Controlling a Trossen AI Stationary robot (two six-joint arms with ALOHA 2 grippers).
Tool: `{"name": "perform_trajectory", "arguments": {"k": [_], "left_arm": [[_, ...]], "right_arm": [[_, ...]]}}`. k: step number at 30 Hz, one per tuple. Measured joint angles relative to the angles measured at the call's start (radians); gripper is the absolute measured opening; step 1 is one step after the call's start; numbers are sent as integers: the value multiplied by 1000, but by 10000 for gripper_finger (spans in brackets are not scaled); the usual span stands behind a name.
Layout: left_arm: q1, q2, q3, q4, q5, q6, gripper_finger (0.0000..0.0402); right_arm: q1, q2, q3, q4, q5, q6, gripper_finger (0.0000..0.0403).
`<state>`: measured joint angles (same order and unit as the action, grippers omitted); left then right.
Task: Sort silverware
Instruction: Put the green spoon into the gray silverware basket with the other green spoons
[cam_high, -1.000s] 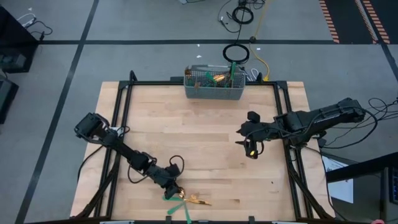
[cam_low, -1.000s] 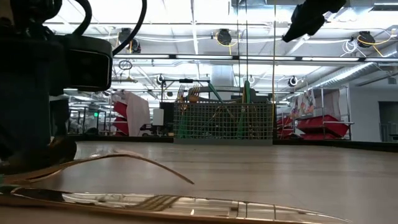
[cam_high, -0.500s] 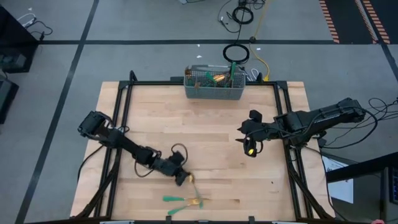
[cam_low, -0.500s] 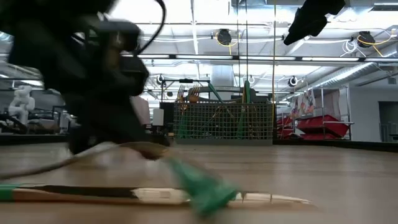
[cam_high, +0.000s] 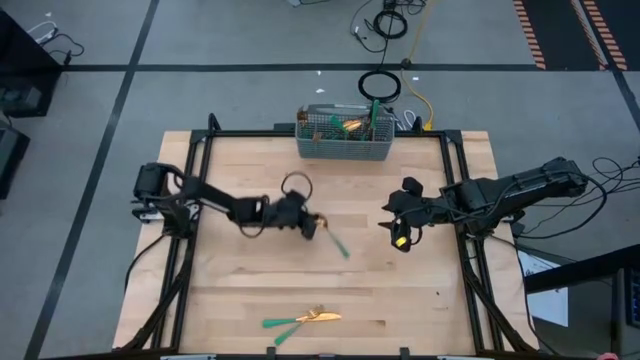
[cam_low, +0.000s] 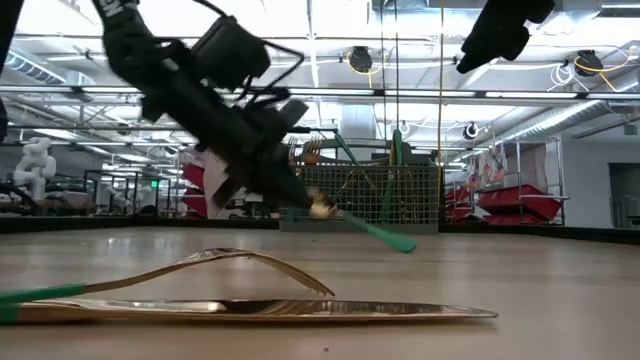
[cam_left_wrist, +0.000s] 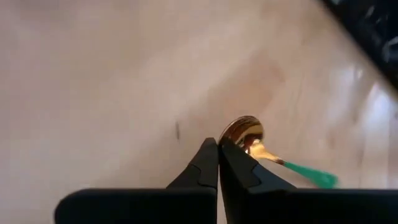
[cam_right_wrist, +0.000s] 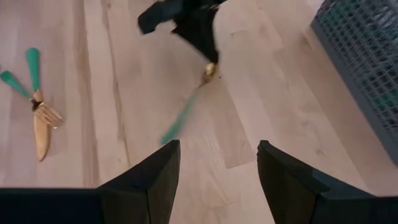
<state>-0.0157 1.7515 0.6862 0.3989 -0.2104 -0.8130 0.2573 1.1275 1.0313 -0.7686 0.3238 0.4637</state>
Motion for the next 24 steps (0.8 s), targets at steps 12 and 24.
{"name": "perform_trajectory", "arguments": {"k": [12, 24], "left_arm": [[227, -203, 359, -419, -73, 471, 1], [411, -201, 733, -583, -270, 955, 1]], "right_arm": [[2, -2, 0, -29, 46, 15, 201], [5, -2, 0, -31, 96, 16, 201]]}}
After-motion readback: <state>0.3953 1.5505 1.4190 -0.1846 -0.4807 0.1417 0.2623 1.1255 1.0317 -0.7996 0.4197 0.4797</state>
